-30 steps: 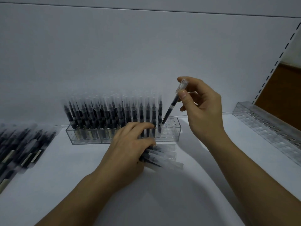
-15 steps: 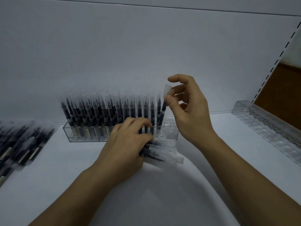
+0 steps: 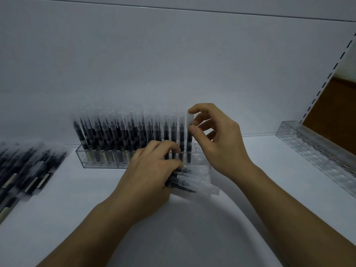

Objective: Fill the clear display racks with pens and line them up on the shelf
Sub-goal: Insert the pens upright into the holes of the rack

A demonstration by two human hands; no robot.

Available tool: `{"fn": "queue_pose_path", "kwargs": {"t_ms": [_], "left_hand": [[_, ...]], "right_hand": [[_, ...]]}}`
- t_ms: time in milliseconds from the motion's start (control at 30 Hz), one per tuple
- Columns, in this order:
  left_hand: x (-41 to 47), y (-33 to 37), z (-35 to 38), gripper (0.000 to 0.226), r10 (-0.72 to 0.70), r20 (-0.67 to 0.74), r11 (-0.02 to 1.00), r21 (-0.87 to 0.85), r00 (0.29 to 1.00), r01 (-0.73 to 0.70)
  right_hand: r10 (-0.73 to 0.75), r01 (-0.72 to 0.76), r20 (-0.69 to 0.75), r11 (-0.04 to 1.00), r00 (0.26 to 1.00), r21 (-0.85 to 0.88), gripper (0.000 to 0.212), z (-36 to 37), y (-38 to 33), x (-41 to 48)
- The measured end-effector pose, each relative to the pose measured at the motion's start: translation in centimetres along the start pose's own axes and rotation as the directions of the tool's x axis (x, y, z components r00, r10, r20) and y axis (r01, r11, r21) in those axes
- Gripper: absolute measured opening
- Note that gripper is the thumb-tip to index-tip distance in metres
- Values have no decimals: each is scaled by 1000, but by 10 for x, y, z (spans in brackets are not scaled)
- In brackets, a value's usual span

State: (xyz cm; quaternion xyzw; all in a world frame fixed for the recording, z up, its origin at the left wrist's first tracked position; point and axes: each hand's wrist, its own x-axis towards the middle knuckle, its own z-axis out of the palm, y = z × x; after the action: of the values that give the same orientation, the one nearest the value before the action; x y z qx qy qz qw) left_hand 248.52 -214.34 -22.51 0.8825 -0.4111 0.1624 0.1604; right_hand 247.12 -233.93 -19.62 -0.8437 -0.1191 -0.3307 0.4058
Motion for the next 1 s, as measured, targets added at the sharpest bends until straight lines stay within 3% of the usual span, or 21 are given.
{"fn": "queue_pose_path", "kwargs": {"t_ms": [133,200,233,300,367,467,633,767,833,933,1000], "left_hand": [[-1,-9,-3,42,41,-83,992,-112,996,-50],[-3,-9,-6,34,-22,-156,960,-278,988,-22],[-4,-6,-8,30,-123,-155,905,-422,980,47],[-4,1,-11,18,-292,-38,698,-692,955,186],[-2,6,-11,13,-349,42,547,-802,936,240],[0,7,-10,15,-351,65,422,-880,934,219],[-1,9,-8,39,-270,123,486,-839,955,245],[-1,10,-5,17,-270,157,470,-840,950,272],[-1,9,-6,17,-262,156,476,-838,952,268],[-2,9,-8,15,-264,137,526,-809,955,262],[-3,7,-6,15,-267,116,620,-739,957,262]], "right_hand": [[-51,49,-31,998,998,-51,32,-1,0,-2],[-81,77,-88,996,993,-46,35,-5,-3,-2],[-82,80,-115,996,990,-25,34,-7,-6,-2],[-77,81,-138,996,987,30,29,-10,-12,-3],[-82,91,-111,992,990,82,20,-10,-18,-4],[-67,72,-32,981,997,178,15,-6,-24,-9],[-69,46,61,947,996,318,21,-1,-30,-14],[-43,14,75,938,996,346,20,-2,-27,-12],[-17,-15,80,927,997,375,19,-3,-26,-10],[57,-74,50,880,997,470,12,-7,-27,-5],[149,-138,25,822,989,552,10,-12,-27,-1]]}}
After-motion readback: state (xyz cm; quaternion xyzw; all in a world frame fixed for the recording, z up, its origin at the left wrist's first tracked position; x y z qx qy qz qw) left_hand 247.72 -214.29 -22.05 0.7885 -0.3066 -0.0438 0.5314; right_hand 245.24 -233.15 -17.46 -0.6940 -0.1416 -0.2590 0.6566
